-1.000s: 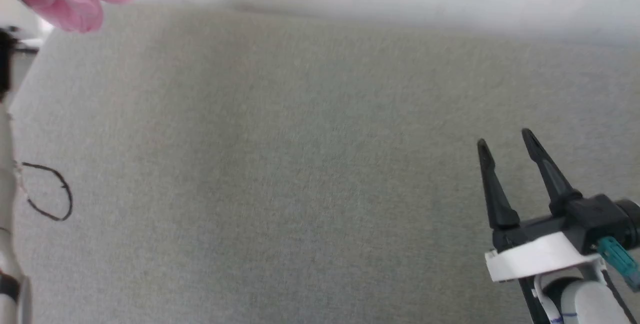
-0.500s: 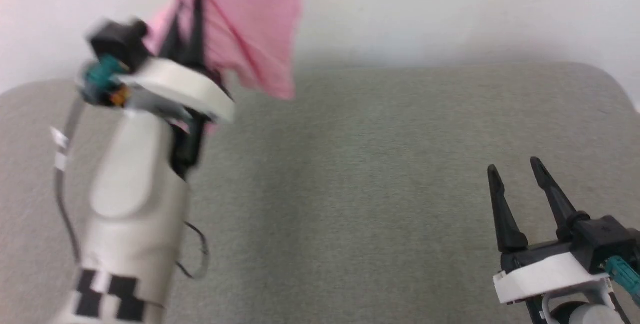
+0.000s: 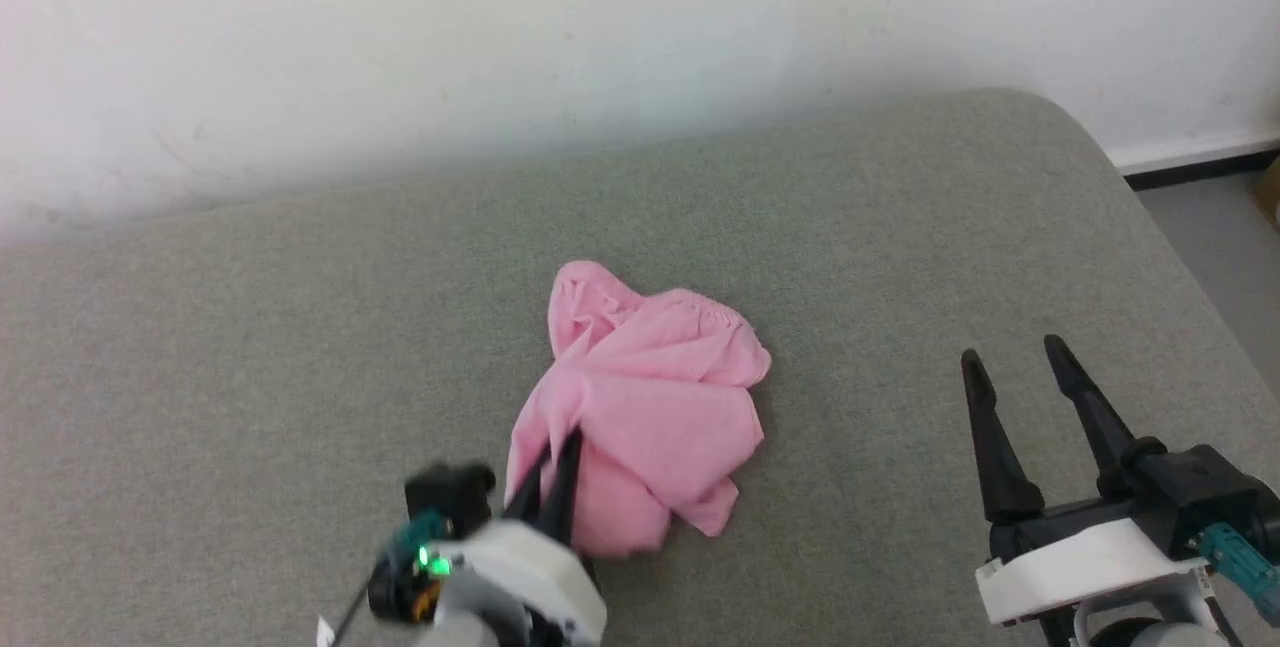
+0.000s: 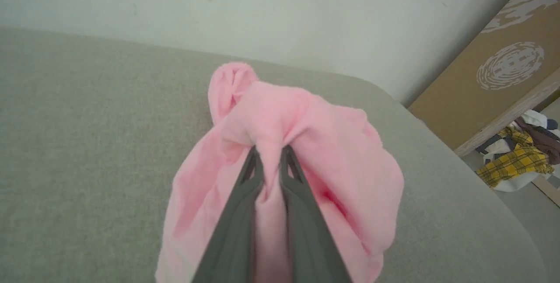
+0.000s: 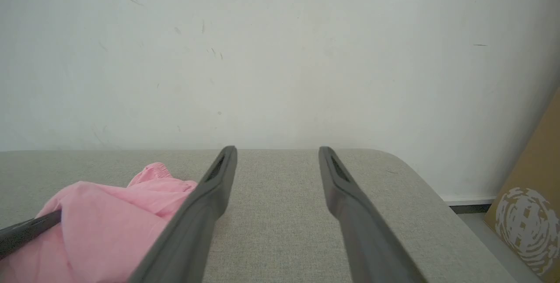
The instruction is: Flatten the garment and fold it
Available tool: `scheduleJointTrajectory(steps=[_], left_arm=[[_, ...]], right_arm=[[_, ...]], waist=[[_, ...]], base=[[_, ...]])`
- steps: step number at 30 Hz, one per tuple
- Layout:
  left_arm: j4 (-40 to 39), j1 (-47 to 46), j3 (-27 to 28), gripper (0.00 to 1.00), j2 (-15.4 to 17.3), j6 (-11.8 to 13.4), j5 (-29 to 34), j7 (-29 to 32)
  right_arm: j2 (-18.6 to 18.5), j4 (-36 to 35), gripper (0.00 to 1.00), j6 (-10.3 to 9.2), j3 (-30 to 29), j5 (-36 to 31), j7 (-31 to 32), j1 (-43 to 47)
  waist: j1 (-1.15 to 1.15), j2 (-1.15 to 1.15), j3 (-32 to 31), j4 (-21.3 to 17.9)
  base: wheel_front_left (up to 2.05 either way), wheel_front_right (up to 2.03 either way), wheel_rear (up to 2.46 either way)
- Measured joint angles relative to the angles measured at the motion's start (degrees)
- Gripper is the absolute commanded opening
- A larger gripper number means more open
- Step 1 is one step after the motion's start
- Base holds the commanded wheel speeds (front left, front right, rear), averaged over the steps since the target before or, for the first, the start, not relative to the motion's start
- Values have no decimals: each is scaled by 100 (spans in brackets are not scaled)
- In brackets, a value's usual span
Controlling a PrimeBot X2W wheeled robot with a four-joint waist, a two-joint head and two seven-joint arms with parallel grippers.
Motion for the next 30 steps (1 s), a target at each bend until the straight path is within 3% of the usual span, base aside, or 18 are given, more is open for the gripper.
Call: scheduleJointTrajectory(steps=[3,4,5,9,17,23,30], left_arm=[[-18,372,-156,0,-4,93,-27,0],[-60,420,-203,45,-5,100,-19,0],[-127,431,-260,100,-3,120,35,-1],[-712,422,-307,100,-8,136,266,-5],[-1985,377,119,100,21,166,800,-7],[-2153,430,702,100,221,372,932,-7],[-2148,800,1351,100,727,548,1103,-7]], right_arm=[[2,55,100,0,18,45,-41,0],[3,63,100,0,22,54,-51,-1],[2,77,100,0,25,60,-76,-1],[2,123,100,0,59,67,-82,-1],[3,168,100,0,65,40,-97,-4],[4,204,100,0,78,42,-79,2],[2,232,100,0,68,58,-35,75]], waist=[[1,0,64,18],[0,0,74,46],[0,0,81,81],[0,0,75,258],[0,0,39,590],[0,0,-37,739],[1,0,-89,866]], base=[[0,0,0],[0,0,0],[0,0,0],[0,0,0],[0,0,0],[0,0,0],[0,0,0]])
